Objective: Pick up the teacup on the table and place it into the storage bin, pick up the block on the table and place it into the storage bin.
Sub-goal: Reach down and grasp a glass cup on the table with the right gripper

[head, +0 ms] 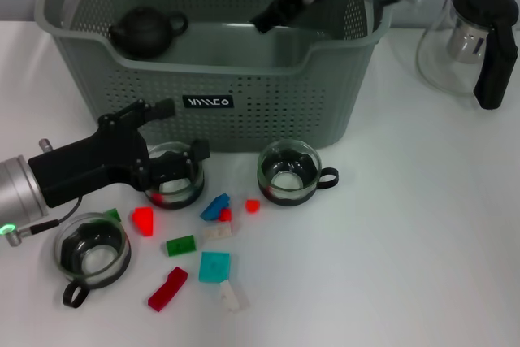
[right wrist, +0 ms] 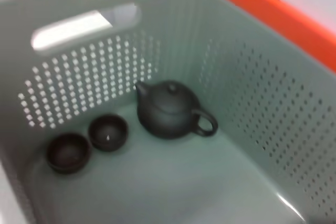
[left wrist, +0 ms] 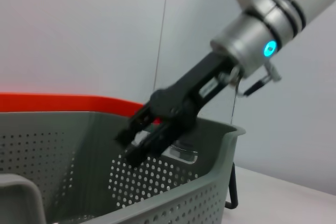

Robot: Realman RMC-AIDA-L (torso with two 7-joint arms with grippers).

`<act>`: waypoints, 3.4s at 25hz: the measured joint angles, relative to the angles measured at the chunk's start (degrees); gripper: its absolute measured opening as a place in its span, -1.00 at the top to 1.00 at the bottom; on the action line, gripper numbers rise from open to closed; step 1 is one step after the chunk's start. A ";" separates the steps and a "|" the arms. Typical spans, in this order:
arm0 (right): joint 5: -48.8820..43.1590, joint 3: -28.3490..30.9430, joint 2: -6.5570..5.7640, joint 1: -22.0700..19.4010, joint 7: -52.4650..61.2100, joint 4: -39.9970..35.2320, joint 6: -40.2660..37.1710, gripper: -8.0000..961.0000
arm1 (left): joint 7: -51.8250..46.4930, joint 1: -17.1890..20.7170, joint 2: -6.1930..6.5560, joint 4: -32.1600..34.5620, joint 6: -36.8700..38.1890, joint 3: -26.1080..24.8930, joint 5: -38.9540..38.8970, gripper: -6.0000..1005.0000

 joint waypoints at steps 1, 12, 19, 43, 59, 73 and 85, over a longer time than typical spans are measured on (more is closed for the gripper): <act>0.05 0.34 -0.36 -1.13 0.46 -4.07 -3.32 -0.13 | 0.00 0.00 0.00 0.00 0.00 0.02 -0.06 -0.86; 7.36 7.13 -1.31 -12.55 -3.23 -37.94 -41.67 -0.48 | -0.43 -0.04 0.08 0.00 -1.41 0.01 -0.76 -0.86; 3.66 1.65 1.18 -17.17 -9.56 -36.62 -47.45 -0.48 | -0.54 0.00 0.15 0.00 -2.06 0.01 -0.78 -0.86; 4.16 -31.77 3.25 -16.28 -12.69 -16.93 -12.53 -0.47 | -0.67 0.34 0.09 -0.77 -3.71 0.01 -0.77 -0.86; 10.17 -32.55 3.18 -11.88 -14.59 -7.29 -9.67 -0.45 | -0.53 -0.21 0.09 -0.86 -3.59 0.15 -2.18 -0.86; 9.88 -32.50 2.97 -11.04 -13.96 -7.02 -10.63 -0.42 | -0.23 -1.69 0.52 -1.17 -5.15 0.40 -3.01 -0.86; 9.87 -32.33 2.90 -9.79 -12.21 -6.64 -12.75 0.25 | -0.26 -1.74 0.52 -1.36 -5.92 0.57 -2.58 -0.86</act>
